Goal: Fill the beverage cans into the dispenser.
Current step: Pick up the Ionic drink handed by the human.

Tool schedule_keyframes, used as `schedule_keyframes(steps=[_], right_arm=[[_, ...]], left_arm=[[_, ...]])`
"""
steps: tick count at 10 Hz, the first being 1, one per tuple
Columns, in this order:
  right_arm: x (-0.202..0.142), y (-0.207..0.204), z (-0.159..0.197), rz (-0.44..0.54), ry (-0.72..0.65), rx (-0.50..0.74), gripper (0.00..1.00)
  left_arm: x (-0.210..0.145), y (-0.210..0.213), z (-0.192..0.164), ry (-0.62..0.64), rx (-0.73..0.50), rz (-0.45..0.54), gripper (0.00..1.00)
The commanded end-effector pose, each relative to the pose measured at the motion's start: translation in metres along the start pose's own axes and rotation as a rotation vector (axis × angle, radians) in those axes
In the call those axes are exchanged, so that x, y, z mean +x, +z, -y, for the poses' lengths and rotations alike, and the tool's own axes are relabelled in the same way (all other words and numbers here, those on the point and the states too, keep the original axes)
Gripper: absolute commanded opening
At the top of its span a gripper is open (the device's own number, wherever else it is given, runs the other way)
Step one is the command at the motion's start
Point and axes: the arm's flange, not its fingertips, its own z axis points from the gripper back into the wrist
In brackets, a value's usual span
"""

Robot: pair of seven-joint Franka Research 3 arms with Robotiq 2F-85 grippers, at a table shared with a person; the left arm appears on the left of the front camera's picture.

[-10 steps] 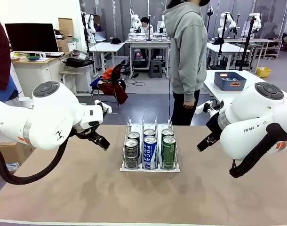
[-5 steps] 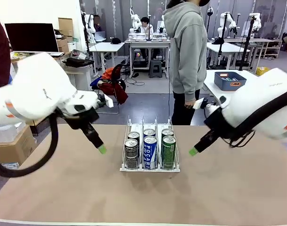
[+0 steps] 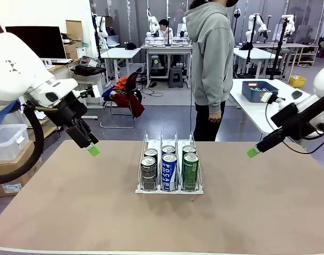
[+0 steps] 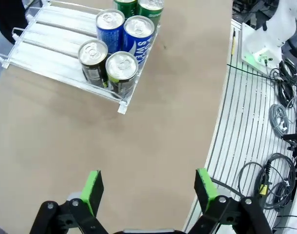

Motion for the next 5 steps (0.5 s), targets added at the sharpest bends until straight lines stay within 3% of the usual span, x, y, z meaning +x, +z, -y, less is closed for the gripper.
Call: schedule_keyframes(steps=[1,2,5], right_arm=[[0.005,-0.036,-0.018,-0.046,0.042,-0.074,1.00],[0.000,0.000,0.000,0.000,0.000,0.000,1.00],[0.000,0.000,0.000,0.000,0.000,0.000,1.00]], left_arm=[[0.006,-0.034,-0.003,0.092,0.333,-0.073,1.00],[0.000,0.000,0.000,0.000,0.000,0.000,1.00],[0.000,0.000,0.000,0.000,0.000,0.000,1.00]])
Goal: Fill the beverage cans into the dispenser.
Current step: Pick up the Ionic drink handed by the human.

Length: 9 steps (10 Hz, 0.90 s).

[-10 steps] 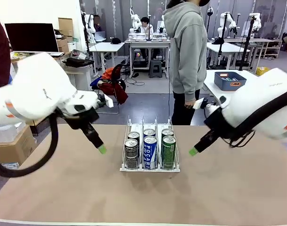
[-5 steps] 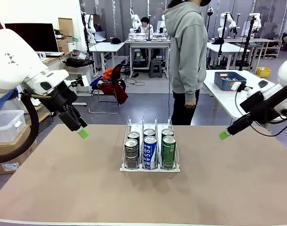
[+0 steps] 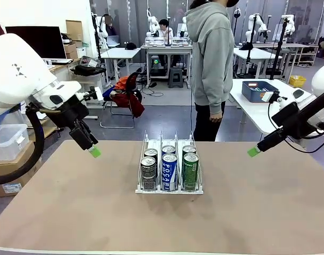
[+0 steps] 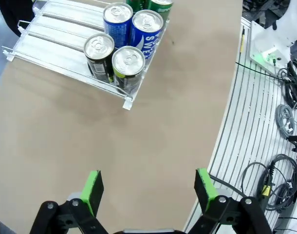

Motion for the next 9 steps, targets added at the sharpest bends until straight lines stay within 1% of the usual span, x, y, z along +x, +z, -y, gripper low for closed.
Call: schedule_keyframes(steps=[1,2,3,4,5,7,8,9], right_arm=[[0.001,-0.002,-0.001,-0.002,0.004,0.000,1.00],[0.013,0.028,0.007,0.027,0.026,-0.018,1.00],[0.030,0.060,0.015,0.003,0.050,-0.015,1.00],[0.040,0.085,0.019,0.015,0.082,-0.027,1.00],[0.050,0.113,0.024,0.036,0.243,-0.034,1.00],[0.069,0.165,0.030,0.008,0.262,-0.088,1.00],[0.082,0.192,0.032,0.002,0.277,-0.123,1.00],[0.093,0.212,0.034,0.017,0.252,-0.133,1.00]], left_arm=[[0.000,-0.002,-0.002,0.001,0.023,0.004,1.00],[0.008,0.018,-0.006,0.028,0.021,0.023,1.00],[0.018,0.048,-0.008,0.043,0.009,-0.009,1.00],[0.024,0.076,-0.008,0.038,-0.009,-0.027,1.00],[0.033,0.098,-0.013,0.030,0.008,-0.006,1.00],[0.044,0.140,-0.019,0.029,0.091,0.024,1.00],[0.051,0.159,-0.019,0.032,0.154,0.063,1.00],[0.056,0.176,-0.022,0.031,0.202,0.108,1.00]])
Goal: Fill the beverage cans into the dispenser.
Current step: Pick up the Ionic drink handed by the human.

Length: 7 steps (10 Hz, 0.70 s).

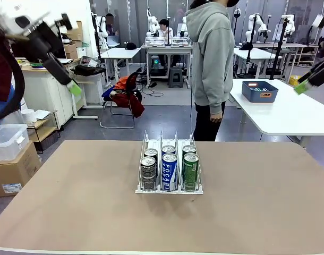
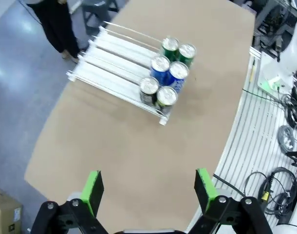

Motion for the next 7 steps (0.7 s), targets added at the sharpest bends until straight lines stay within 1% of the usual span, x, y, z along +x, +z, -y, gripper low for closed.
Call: schedule_keyframes(steps=[1,2,3,5,7], right_arm=[[0.015,0.020,0.022,0.009,-0.050,-0.010,1.00],[0.022,0.035,0.031,0.030,-0.075,-0.014,1.00],[0.025,0.048,0.036,0.054,-0.103,-0.034,1.00],[0.030,0.072,0.044,0.099,-0.123,-0.084,1.00],[0.031,0.082,0.045,0.143,-0.146,-0.105,1.00]], left_arm=[[0.005,0.009,-0.012,0.010,0.142,0.084,1.00],[0.006,0.015,-0.013,0.015,0.180,0.142,1.00],[0.005,0.023,-0.015,0.032,0.192,0.182,1.00],[0.004,0.039,-0.016,0.041,0.174,0.222,1.00],[0.000,0.052,-0.010,0.011,0.140,0.233,1.00]])
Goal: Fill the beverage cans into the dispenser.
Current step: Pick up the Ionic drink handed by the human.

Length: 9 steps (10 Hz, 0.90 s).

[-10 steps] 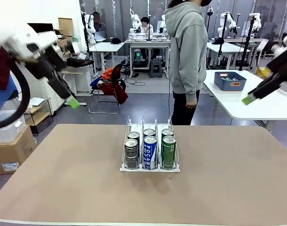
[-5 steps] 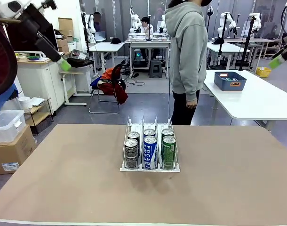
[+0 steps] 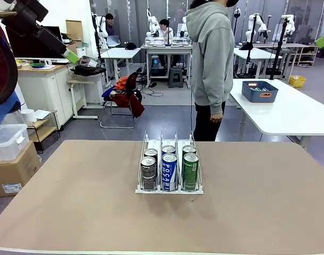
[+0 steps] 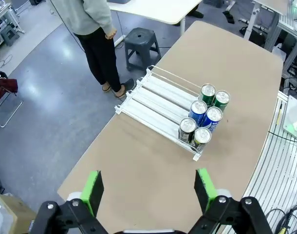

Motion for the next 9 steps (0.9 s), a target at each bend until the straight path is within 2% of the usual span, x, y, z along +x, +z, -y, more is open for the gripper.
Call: schedule_keyframes(steps=[1,2,9], right_arm=[[-0.002,-0.007,-0.002,-0.019,0.012,0.009,1.00],[-0.002,-0.007,-0.002,-0.019,0.012,0.009,1.00],[0.001,-0.005,-0.001,-0.007,0.004,0.006,1.00]], left_arm=[[-0.012,0.003,0.014,-0.088,-0.038,0.030,1.00],[0.000,0.000,0.000,0.000,0.000,0.000,1.00],[-0.002,-0.001,0.002,-0.005,-0.010,-0.004,1.00]])
